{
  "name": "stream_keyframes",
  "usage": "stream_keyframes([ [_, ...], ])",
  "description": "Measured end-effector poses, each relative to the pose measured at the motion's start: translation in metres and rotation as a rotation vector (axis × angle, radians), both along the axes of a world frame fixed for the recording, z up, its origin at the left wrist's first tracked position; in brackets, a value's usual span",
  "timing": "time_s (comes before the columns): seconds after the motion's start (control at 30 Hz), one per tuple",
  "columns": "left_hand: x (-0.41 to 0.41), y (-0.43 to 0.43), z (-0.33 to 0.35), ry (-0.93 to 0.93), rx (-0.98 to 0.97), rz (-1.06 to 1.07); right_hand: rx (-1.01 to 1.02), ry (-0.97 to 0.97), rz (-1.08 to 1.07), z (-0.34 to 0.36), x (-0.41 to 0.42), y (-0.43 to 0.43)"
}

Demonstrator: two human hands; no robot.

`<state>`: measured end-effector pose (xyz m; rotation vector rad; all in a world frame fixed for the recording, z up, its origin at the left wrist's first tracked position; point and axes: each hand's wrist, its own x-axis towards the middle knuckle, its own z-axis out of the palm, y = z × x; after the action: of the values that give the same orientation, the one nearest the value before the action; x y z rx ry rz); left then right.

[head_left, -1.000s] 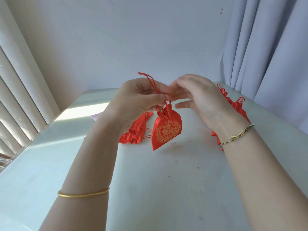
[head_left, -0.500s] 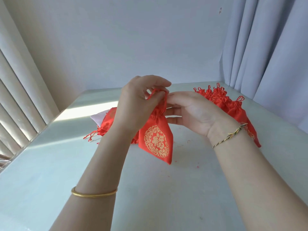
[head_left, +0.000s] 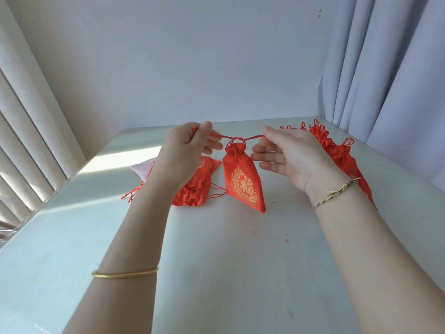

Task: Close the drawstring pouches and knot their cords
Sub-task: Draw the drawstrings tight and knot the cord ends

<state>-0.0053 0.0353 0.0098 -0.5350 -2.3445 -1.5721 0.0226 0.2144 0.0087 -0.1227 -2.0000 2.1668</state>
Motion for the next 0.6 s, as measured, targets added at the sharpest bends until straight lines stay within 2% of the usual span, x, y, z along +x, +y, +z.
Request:
stream_keyframes([
  [0.1,-0.003,-0.007,-0.004,-0.062,-0.008,0.093,0.010,-0.015,-0.089,-0.004,-0.002,0.005],
  [0.23,-0.001,-0.009,0.000,-0.089,0.134,0.123,0.135,-0.012,-0.196,-0.015,-0.007,0.011],
  [0.43,0.011,0.013,0.007,-0.166,0.603,-0.193,0.233,-0.074,-0.161,-0.022,-0.008,0.006],
  [0.5,0.012,0.014,0.009,-0.201,0.579,-0.197,0.160,-0.078,-0.125,-0.017,-0.006,0.004],
  [0.6,0.013,0.010,0.010,-0.241,0.319,-0.163,-0.006,-0.017,-0.065,-0.002,0.000,0.001],
])
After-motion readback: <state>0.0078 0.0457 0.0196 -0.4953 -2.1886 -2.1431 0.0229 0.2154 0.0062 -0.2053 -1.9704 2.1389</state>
